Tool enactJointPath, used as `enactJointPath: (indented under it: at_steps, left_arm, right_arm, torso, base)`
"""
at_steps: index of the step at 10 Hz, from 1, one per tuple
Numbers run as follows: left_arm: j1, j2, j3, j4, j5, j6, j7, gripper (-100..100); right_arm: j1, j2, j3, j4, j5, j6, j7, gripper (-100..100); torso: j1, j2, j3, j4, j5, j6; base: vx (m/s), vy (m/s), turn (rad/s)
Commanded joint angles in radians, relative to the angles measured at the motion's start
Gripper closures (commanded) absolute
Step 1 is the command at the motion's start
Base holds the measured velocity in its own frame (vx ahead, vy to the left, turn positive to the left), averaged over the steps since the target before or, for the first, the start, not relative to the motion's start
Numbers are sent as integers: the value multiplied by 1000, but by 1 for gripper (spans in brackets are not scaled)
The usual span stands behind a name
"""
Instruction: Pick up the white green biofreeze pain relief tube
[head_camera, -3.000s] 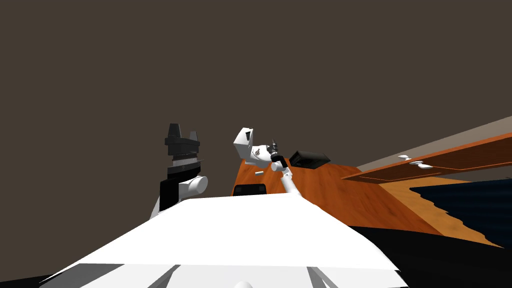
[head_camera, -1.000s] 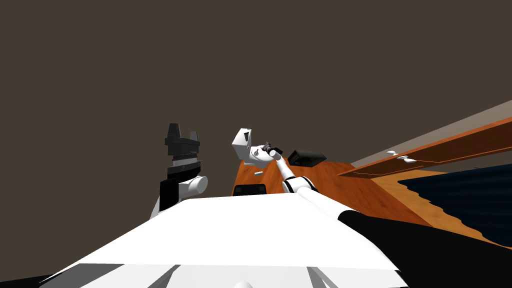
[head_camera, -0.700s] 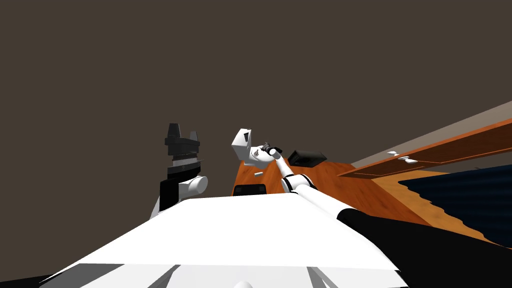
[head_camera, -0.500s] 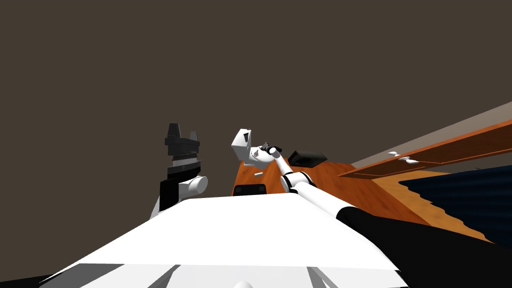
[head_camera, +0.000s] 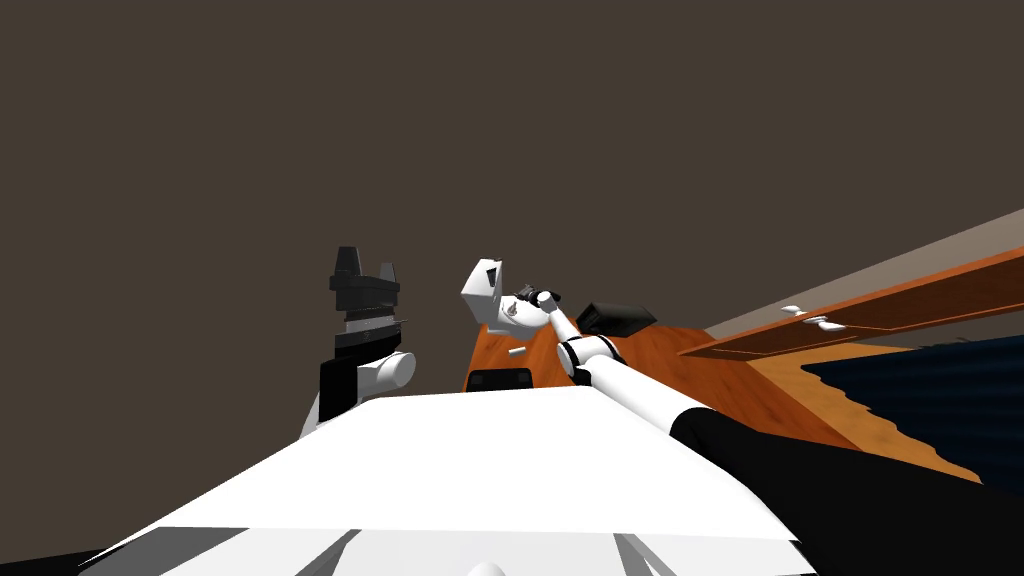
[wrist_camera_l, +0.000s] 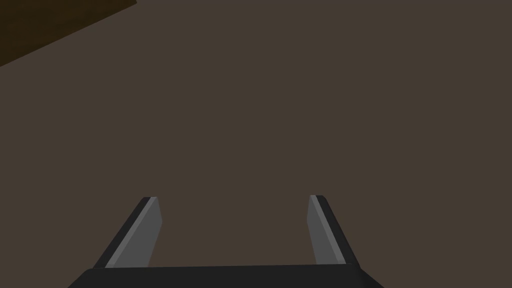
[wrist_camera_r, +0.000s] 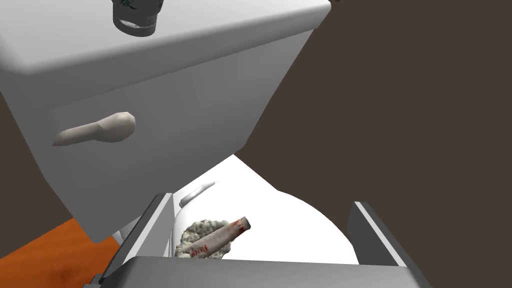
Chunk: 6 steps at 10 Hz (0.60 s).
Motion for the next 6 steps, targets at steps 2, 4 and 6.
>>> enactJointPath:
  at_steps: [2,4,6]
  left_arm:
    - [0,0,0,0,0,0,0,0]
    - [0,0,0,0,0,0,0,0]
    - [0,0,0,0,0,0,0,0]
  right_arm:
    - [-55,14,-23,77,-73,43,22,-100]
    - [-115,43,-49,152,-144,89,35,-100]
    - [-142,60,-61,188,-175,108,40,-100]
  torso:
    - [0,1,0,0,0,0]
    - [1,-1,-1,0,0,0]
    - [-1,-4,-2,-1,0,0]
  base:
    - [49,-1,1]
    - [105,1,6]
    - [106,-25,4]
